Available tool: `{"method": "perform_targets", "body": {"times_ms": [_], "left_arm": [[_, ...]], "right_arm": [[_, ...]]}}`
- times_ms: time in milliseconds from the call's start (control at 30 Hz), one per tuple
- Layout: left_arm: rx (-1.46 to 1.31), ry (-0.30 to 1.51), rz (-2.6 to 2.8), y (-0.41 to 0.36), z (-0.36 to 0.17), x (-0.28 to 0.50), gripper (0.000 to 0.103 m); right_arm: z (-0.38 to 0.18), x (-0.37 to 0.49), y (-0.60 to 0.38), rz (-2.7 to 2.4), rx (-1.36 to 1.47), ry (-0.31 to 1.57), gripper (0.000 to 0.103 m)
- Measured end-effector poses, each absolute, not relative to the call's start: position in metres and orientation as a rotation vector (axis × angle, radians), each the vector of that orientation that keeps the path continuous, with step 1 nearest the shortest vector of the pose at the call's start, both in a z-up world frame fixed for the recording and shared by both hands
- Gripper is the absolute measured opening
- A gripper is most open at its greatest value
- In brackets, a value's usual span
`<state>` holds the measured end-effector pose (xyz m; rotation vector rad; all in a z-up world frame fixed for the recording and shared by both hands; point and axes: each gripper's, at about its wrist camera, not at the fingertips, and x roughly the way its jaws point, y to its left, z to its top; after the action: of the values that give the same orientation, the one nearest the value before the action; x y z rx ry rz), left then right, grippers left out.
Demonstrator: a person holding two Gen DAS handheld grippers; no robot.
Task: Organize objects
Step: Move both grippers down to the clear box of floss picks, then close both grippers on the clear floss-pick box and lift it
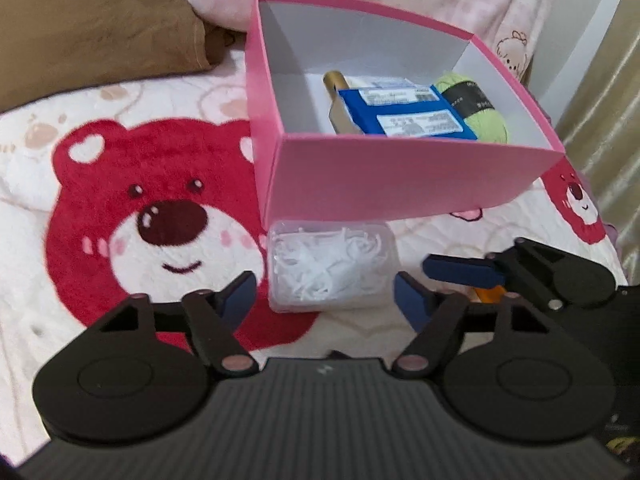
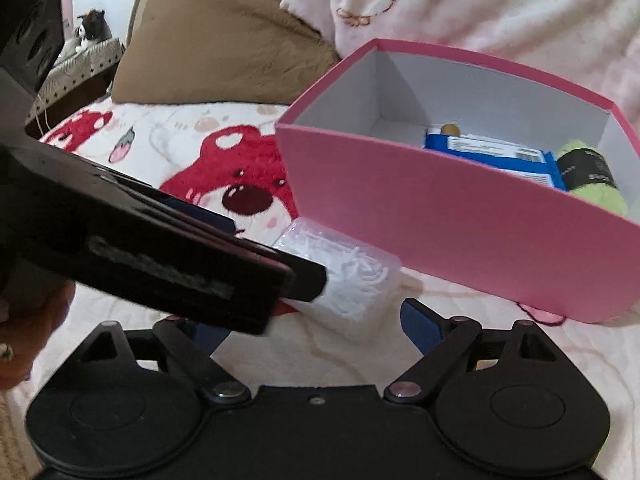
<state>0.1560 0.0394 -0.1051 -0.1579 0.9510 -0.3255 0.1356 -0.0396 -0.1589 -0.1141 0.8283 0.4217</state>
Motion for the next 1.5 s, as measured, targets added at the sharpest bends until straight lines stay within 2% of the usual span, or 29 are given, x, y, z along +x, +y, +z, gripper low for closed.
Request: {"method": "perform_targets", "body": {"times_ms": [100,200,533,700,833,967,1100,1500], "left_arm": [[-0.215,0.965,-0.330,0.042,-0.118,0.161,0.063],[-0.269,0.956,-0.341,0.046,-0.124,0.158,0.061],[-0.490,1.054,-0.397,0.059,-0.131,0.138,0.060],[-0.450,1.013,-0.332,0.059,-0.128,0.140,0.060],[-0.462,1.017,-0.277,0.062,-0.146,0.152,0.061],[-0.535,0.984,-0.287,0.061,-0.153,0.155,0.056],[-0.473,0.971,-0.281,0.053,-0.144,0.148,0.056],[-0.512,0.984,-0.290,0.047,-0.113,0.109,0.056]], "right_arm": [[-0.169,0.145,-0.032,0.342,-0.150,0.830,0.090],[-0.178,0.151,-0.029,0.345,-0.143,0.857,0.084],[-0.170,0.127,-0.034,0.360,-0.185,0.864,0.085],[-0.182,0.130,-0.046,0.356,-0.112,0.877,0.084],[-0.192,0.135,-0.043,0.339,-0.137,0.860,0.084],[-0.197,0.137,-0.040,0.344,-0.139,0.833,0.085],[-0.192,0.130,-0.043,0.331,-0.110,0.836,0.081],[-0.158,0.098,-0.047,0.348,-0.173,0.861,0.081]]}}
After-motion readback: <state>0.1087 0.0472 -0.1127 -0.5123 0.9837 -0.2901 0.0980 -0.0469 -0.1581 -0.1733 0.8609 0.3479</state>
